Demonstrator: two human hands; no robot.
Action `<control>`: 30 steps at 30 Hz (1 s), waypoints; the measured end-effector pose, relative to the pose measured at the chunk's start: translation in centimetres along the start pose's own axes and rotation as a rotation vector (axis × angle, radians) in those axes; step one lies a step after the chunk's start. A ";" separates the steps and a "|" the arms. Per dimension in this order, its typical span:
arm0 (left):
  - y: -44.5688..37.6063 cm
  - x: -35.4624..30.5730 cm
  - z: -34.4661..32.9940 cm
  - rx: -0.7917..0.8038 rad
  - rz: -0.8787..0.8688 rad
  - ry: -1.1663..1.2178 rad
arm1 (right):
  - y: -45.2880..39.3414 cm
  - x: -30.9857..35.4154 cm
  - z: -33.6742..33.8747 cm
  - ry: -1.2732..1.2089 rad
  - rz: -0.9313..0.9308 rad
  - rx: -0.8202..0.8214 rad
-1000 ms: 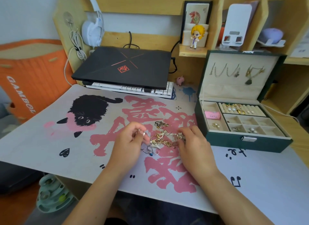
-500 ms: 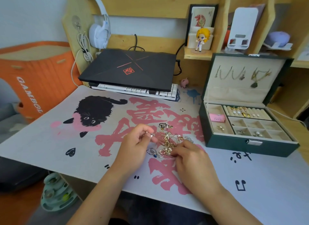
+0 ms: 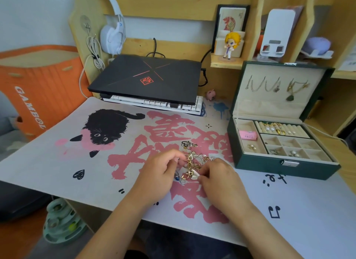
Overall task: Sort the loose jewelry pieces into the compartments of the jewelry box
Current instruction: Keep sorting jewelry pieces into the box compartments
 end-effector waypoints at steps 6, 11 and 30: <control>0.1 -0.1 0.6 -0.052 0.048 0.105 | -0.6 0.9 0.7 0.032 0.064 0.023; -0.1 0.0 1.1 -0.099 0.103 0.175 | -1.0 1.9 3.2 0.031 0.334 -0.250; -0.1 -0.5 0.7 -0.055 -0.015 0.234 | -0.2 3.5 2.3 -0.506 0.176 -0.118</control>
Point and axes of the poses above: each hand's wrist, its own y-axis away from the middle knuckle, its own z-axis out of the back of the hand, x = y × z, the point moved 4 cm from there along -y, towards the middle knuckle
